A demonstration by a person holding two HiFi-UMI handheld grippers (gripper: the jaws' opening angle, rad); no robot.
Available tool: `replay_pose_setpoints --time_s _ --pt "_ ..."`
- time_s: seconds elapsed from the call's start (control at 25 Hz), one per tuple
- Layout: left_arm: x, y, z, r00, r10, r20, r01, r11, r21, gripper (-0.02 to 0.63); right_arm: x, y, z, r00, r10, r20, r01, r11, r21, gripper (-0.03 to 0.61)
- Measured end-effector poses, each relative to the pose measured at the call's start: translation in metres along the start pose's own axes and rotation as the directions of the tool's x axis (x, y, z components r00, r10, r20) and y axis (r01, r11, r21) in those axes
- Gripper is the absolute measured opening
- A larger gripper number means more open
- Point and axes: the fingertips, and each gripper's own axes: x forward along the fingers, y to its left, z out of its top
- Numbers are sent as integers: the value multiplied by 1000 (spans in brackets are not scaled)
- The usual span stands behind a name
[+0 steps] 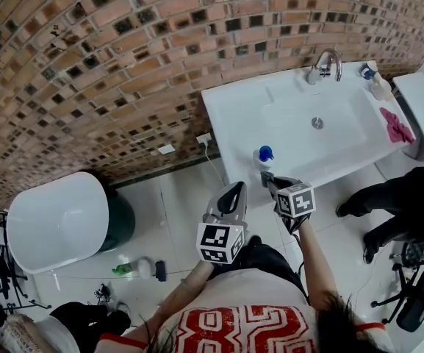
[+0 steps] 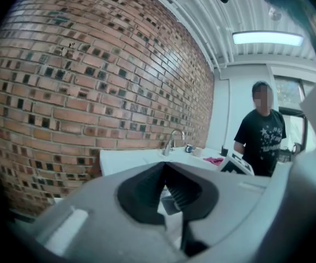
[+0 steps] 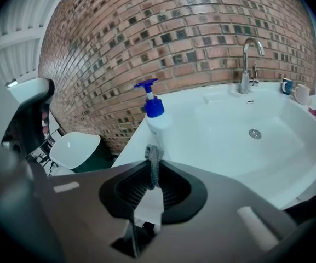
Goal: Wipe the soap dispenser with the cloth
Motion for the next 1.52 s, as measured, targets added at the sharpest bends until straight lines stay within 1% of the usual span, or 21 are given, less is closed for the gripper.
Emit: replay_pose_setpoints --time_s 0.12,0.28,0.48,0.6,0.68,0.8,0.92,1.0,1.12,1.24,1.44,1.52 --pt "-1 0 -1 1000 2 -1 -2 1000 -2 3 10 0 5 1000 -18 -6 18 1000 -17 48" --pt "-3 4 -1 1000 15 0 -15 1000 -7 3 23 -6 1 998 -48 -30 48 999 3 48" --pt "-6 10 -1 999 34 2 -34 999 -13 3 37 -12 -13 995 -62 -77 65 997 32 48" --pt "-7 14 -1 999 45 -1 -45 999 -19 3 37 -11 -15 995 -62 -84 66 997 39 48" --pt "-8 16 -1 999 50 -1 -50 999 -22 3 30 -7 -10 997 -58 -60 60 997 44 48" --pt "-8 18 -2 999 52 -1 -52 998 -25 3 15 5 10 999 -42 18 40 996 78 48" --pt "-6 17 -3 999 47 -3 -47 999 -27 3 3 16 31 995 -34 89 24 994 111 48" --pt "-5 15 -3 999 41 -3 -41 999 -25 3 2 20 39 993 -37 110 24 993 113 48" --pt "-5 12 -3 999 32 -1 -32 999 -18 3 9 18 36 994 -51 92 40 992 119 48" --pt "-6 11 1 1000 29 6 -29 999 -14 3 18 12 23 996 -65 63 54 986 157 48" --pt "-10 20 2 999 46 7 -46 999 -22 3 35 1 0 996 -91 -4 90 977 192 48" --pt "-12 23 1 998 56 5 -56 998 -28 3 37 1 -2 996 -94 -4 93 975 202 48"
